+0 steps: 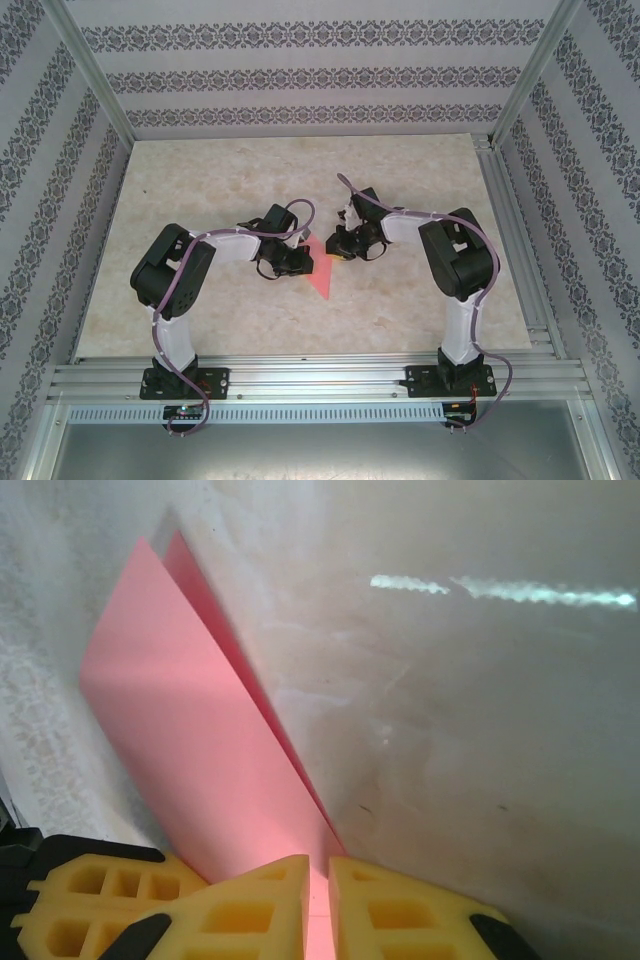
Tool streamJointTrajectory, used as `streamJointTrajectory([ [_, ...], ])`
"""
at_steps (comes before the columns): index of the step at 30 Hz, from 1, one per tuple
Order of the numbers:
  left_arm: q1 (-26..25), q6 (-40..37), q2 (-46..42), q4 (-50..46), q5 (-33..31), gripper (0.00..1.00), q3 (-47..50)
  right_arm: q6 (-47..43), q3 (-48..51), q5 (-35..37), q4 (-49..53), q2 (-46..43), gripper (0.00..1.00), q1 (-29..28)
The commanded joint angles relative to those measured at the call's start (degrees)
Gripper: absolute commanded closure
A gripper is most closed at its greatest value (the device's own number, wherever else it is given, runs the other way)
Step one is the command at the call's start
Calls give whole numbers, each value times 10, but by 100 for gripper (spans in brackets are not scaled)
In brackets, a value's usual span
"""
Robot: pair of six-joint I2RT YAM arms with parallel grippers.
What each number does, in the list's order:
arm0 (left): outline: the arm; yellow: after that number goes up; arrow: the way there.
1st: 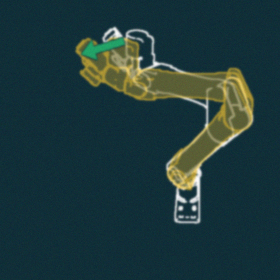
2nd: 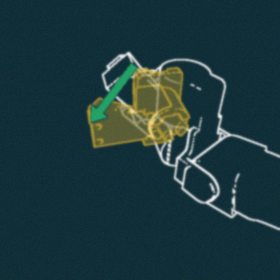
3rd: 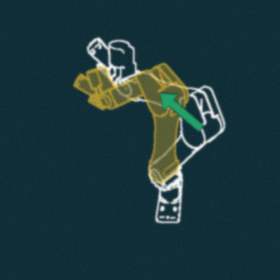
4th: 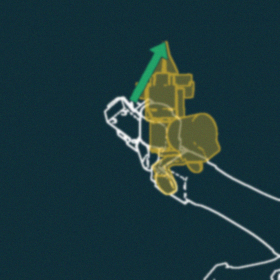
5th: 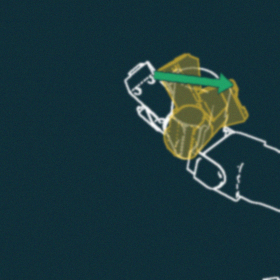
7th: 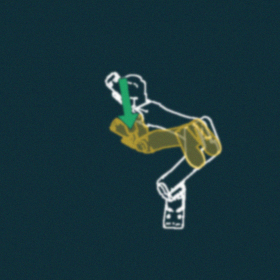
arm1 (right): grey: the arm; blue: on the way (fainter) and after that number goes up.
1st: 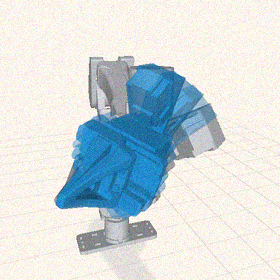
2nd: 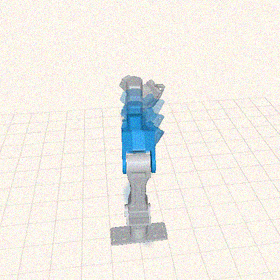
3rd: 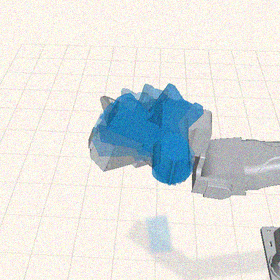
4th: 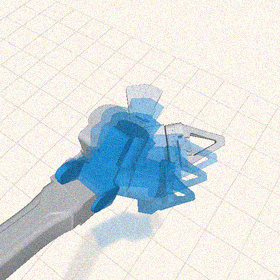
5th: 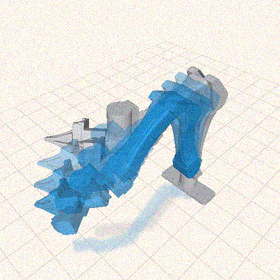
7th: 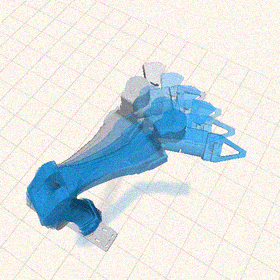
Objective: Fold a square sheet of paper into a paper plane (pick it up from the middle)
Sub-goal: Third fold the triangle at the center of the table.
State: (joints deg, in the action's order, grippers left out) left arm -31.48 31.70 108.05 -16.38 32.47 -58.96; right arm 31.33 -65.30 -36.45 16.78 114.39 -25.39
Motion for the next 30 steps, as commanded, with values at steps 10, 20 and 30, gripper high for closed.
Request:
streamJointTrajectory([
  [10, 9, -4, -21, -29, -24, 100, 14, 1, 44, 13, -6, -100, 85, -16],
  [20, 9, -1, -20, -27, -24, 100, 12, 79, 158, 12, -116, -122, 84, -81],
  [30, 9, -3, -22, -31, -27, 100, 12, 78, 177, 34, -99, -121, 84, -88],
])
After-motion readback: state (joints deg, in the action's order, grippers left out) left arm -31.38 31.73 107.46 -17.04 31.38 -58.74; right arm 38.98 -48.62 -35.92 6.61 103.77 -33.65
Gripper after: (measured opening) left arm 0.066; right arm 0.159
